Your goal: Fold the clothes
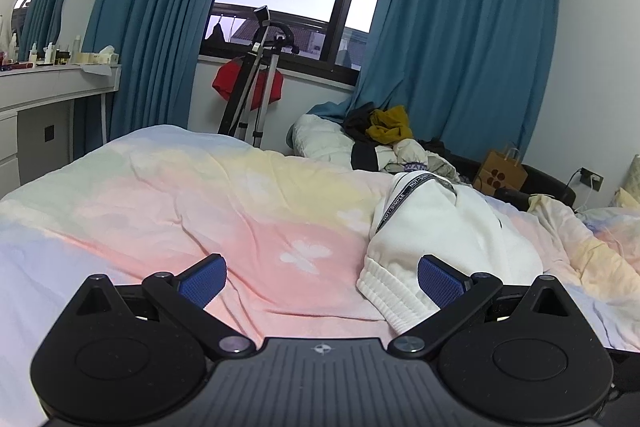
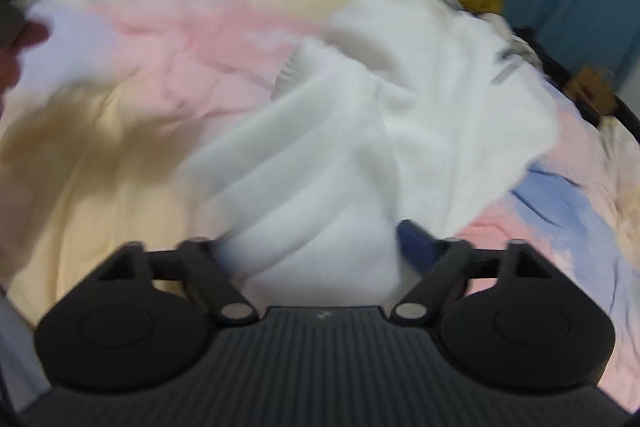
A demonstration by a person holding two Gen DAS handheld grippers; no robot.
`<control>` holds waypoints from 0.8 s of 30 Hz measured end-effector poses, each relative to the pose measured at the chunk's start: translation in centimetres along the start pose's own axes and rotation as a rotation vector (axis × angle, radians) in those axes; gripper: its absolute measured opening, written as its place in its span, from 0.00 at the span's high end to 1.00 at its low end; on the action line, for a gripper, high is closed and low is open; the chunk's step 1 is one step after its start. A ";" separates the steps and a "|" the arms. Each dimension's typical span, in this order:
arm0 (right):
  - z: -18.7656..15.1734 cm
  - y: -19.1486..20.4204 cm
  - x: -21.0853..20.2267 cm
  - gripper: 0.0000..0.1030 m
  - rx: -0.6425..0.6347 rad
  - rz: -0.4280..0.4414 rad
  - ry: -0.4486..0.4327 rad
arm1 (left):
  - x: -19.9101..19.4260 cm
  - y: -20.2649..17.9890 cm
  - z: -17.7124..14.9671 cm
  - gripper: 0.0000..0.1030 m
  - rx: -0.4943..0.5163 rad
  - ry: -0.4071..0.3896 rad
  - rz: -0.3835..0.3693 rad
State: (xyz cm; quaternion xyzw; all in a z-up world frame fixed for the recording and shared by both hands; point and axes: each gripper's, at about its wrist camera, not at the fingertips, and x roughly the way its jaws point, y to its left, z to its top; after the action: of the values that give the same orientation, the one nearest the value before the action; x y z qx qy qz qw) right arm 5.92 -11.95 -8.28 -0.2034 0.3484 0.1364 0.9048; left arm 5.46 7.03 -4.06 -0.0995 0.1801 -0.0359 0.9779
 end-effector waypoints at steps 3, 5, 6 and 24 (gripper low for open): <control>0.0 1.7 -0.4 0.15 -0.095 -0.035 -0.046 | -0.1 0.0 -0.1 0.00 0.000 0.000 0.004; -0.1 2.3 -1.2 0.15 -0.139 -0.054 -0.108 | 0.0 0.0 -0.3 0.00 -0.002 -0.001 0.006; -0.1 2.7 -1.7 0.15 -0.161 -0.064 -0.140 | 0.0 0.0 -0.3 0.00 -0.004 -0.003 0.008; -0.2 -4.9 -2.8 0.66 0.343 0.076 -0.223 | 0.0 0.5 -0.9 0.00 -0.107 0.039 -0.030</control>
State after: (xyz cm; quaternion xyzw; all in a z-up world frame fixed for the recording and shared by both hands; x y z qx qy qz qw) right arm 5.74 -16.67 -5.12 -0.0168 0.2718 0.1307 0.9533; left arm 5.19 7.37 -4.98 -0.1537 0.1990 -0.0429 0.9669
